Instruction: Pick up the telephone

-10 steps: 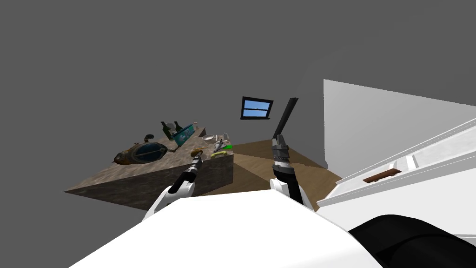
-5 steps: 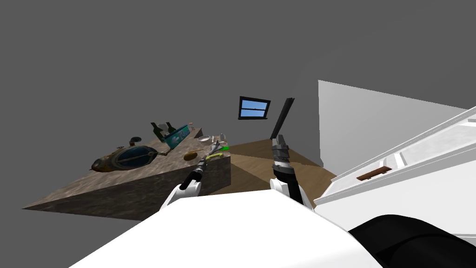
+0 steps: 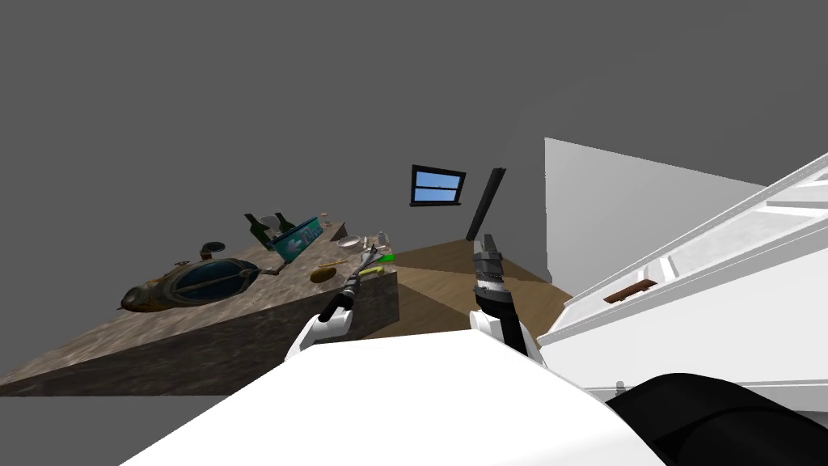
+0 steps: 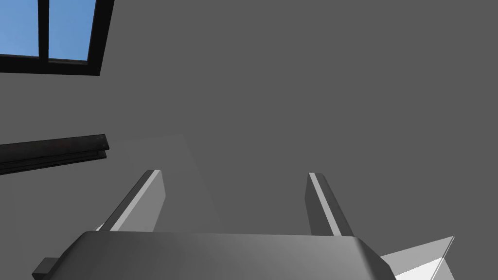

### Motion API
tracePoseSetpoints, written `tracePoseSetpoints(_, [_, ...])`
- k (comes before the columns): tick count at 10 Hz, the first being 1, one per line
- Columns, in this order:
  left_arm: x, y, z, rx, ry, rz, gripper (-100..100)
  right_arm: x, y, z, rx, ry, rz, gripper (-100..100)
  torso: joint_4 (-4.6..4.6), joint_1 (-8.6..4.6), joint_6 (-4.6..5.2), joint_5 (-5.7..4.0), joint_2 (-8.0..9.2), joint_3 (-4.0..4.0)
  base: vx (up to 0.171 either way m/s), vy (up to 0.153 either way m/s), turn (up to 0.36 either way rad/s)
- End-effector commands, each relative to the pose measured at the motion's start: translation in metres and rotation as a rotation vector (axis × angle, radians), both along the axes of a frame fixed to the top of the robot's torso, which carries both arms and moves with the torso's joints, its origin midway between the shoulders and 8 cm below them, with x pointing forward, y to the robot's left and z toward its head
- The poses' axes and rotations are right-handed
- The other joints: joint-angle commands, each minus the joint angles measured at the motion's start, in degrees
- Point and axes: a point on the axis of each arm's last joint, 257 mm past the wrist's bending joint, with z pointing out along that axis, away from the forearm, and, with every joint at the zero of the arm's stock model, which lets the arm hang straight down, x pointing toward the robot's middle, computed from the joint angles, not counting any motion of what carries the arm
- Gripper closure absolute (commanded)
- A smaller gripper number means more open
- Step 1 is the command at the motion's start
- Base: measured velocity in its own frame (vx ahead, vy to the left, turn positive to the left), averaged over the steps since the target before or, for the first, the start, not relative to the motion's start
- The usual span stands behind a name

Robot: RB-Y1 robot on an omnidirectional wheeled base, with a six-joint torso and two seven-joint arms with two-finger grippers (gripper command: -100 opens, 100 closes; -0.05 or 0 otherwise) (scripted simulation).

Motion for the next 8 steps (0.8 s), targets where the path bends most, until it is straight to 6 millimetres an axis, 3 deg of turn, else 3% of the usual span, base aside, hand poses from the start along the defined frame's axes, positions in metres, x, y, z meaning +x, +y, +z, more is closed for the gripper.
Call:
tracePoseSetpoints(1, [0.007,0.011,-0.001,0.002,0.001,0.020,-100,0.000,0.000,0.000,0.000,0.000,0.000,0,0.00,0.00,0.00,0.00,0.00,0.00,-0.075,0.009,-0.110])
tracePoseSetpoints(7, [0.036,0.044,-0.003,-0.006,-0.001,0.087,-100,0.000,0.000,0.000,0.000,0.000,0.000,0,0.04,0.08,0.08,0.00,-0.25,-0.10,-0.060,-0.004,-0.107])
tracePoseSetpoints(8, [0.032,0.042,-0.005,-0.005,0.004,0.080,-100,0.000,0.000,0.000,0.000,0.000,0.000,0,0.05,0.12,0.13,0.01,-0.36,-0.16,-0.033,-0.004,-0.020])
